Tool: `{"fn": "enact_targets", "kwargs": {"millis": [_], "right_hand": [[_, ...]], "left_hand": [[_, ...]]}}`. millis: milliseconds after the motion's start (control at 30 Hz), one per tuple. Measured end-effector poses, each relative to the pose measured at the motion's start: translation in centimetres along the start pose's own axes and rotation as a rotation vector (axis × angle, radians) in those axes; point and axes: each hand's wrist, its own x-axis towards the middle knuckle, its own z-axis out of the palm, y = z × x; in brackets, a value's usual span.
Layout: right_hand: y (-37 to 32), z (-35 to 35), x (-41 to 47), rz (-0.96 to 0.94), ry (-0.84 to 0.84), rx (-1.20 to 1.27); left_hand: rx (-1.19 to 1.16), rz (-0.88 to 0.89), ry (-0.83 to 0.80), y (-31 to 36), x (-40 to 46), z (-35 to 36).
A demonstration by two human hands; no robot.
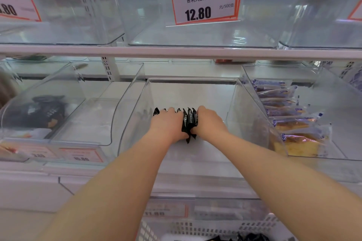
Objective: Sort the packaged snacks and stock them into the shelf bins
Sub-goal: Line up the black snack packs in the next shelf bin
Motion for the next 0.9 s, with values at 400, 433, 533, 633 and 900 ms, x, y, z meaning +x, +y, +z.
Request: {"fn": "enact_targets", "kwargs": {"millis": [400,433,533,633,900], "right_hand": [[-0.8,-6.3,-5.7,-0.220,-0.101,-0.038],[-0.6,-7.3,-6.9,-0.247,-0.099,-0.001],[0.5,-9.6,-11.2,-0.326,-0.099,0.120],[2.5,-10.3,-15.5,-0.343,-0.126,0.212],[8.8,-4.0,-20.9,-0.241,-0.296,0.169]], "left_hand": [[0.048,0.016,-0.043,-0.1,-0.8,-2.0],[0.049,0.050,-0.031,-0.1,-1.6,-2.8],[0.019,0.256,0.059,0.2,-5.0,-5.2],[0.012,0.485,0.206,1.0,-9.6,-6.8],[-0.069,0.514,0.360,6.3,-17.9,-3.6]]}}
